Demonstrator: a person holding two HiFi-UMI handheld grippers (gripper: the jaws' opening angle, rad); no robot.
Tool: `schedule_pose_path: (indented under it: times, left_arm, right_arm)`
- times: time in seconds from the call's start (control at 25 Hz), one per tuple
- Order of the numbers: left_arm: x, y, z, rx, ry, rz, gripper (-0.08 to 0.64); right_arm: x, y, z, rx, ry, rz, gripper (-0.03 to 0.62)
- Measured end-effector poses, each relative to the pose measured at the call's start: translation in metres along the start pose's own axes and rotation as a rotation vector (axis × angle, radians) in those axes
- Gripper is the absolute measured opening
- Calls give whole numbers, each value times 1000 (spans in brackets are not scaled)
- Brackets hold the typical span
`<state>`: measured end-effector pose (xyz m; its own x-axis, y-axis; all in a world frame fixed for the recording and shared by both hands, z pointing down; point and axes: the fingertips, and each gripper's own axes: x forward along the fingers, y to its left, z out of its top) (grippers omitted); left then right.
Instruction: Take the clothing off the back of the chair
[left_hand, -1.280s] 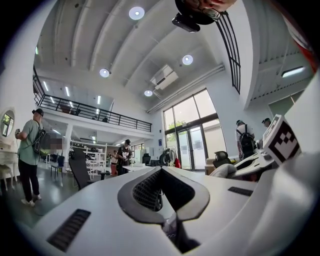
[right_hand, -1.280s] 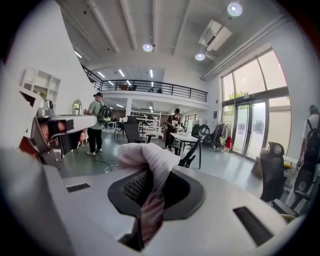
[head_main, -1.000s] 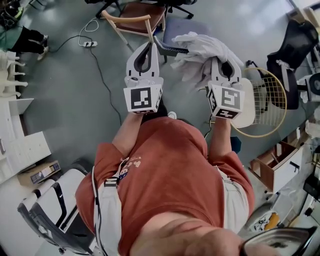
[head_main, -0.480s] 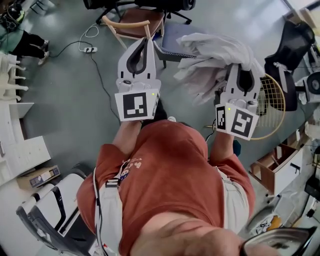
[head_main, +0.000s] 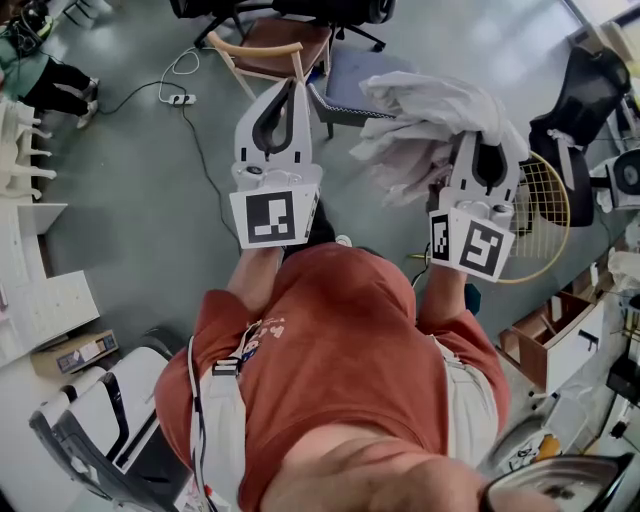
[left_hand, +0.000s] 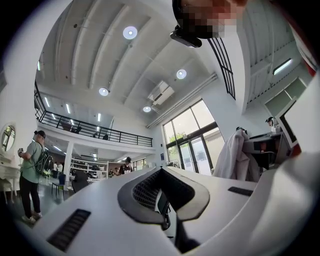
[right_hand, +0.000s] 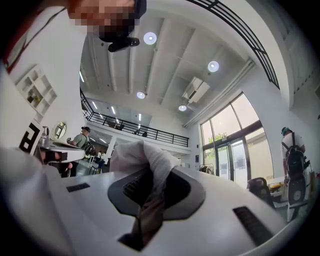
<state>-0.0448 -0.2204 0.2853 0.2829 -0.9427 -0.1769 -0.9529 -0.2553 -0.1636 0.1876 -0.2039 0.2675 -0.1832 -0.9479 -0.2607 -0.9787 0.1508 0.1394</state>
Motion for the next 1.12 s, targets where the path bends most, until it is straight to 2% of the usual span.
schedule_pose_path:
  times: [1.12]
  left_arm:
    - [2,10,-9,-13,32,20,14]
  right_arm:
    - [11,14,-4,-16,16,68,52]
